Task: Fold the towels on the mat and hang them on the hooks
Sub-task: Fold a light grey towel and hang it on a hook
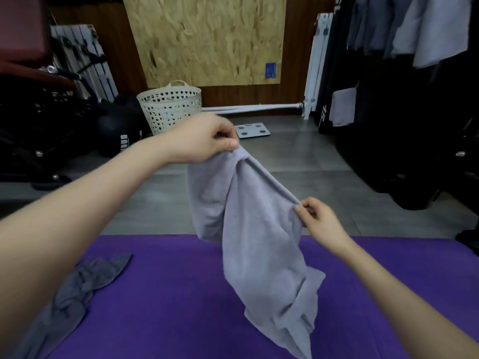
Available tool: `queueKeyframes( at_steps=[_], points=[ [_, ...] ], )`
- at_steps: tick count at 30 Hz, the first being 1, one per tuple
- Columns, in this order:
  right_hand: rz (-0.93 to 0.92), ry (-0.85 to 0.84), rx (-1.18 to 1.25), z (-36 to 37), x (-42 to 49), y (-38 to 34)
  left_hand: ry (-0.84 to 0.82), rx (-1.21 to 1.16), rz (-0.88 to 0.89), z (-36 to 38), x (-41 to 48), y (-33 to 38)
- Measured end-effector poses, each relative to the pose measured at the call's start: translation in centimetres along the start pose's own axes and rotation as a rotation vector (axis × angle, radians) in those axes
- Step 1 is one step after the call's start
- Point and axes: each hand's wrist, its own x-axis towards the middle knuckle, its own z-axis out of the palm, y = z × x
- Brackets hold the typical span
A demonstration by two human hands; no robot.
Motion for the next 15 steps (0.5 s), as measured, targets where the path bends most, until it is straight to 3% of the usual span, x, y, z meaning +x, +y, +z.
queueKeyframes(
  at_steps=[2,5,10,12,15],
  points=[
    [-0.005,0.08,0.107,-1.2,0.2,-1.2,-0.012,0.08,-0.035,0.2,-1.2,-1.2],
    [-0.128,0.187,0.181,-4.5,1.3,-6.9,0.006,-0.035,-0.103,-0.8,-2.9,-3.1],
    [-0.469,0.365,0.169,-8.6,2.2,-18.7,0.228,-0.215,-0.145,-4.3,-4.0,-3.2],
    [-0.512,0.294,0.128,-8.8,1.7,-20.5,0.295,-0.263,-0.172,-5.2,-4.9,-3.5],
    [-0.321,-0.05,-0.036,-6.9,0.5,-19.1,0.209,-0.17,-0.219,-4.7,-7.1,-5.1]
  ],
)
